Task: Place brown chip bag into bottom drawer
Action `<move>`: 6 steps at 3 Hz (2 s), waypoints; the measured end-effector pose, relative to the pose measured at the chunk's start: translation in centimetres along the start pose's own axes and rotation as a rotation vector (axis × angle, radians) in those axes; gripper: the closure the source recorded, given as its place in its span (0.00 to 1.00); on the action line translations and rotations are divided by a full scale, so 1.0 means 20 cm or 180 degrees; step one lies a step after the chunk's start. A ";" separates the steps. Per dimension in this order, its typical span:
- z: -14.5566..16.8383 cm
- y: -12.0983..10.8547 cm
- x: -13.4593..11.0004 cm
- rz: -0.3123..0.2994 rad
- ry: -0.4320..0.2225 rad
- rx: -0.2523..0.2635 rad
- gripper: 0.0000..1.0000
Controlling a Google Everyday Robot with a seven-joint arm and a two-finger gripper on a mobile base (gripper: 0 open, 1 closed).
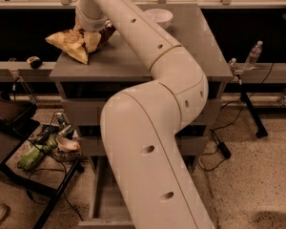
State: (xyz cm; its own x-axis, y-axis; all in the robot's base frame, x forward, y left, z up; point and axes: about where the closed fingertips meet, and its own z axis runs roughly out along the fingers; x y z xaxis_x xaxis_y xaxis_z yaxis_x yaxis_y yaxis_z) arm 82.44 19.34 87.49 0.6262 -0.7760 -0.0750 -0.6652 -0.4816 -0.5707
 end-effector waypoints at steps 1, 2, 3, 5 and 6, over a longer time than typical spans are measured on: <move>0.00 0.00 0.00 0.0000 0.0000 0.0000 0.96; 0.00 0.00 0.00 -0.0001 0.0001 -0.0001 1.00; -0.04 0.00 0.02 -0.0030 0.0048 0.0001 1.00; -0.58 0.06 0.15 0.0069 0.0379 0.0142 1.00; -0.94 0.22 0.18 0.0400 0.0348 0.0343 1.00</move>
Offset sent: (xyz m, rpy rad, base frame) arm 0.0000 0.0000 0.0000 0.0000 0.0000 0.0000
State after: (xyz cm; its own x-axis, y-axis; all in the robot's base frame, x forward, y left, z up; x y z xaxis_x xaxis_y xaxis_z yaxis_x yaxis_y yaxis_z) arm 74.18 6.86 100.09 0.4892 -0.8697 -0.0654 -0.6842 -0.3362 -0.6471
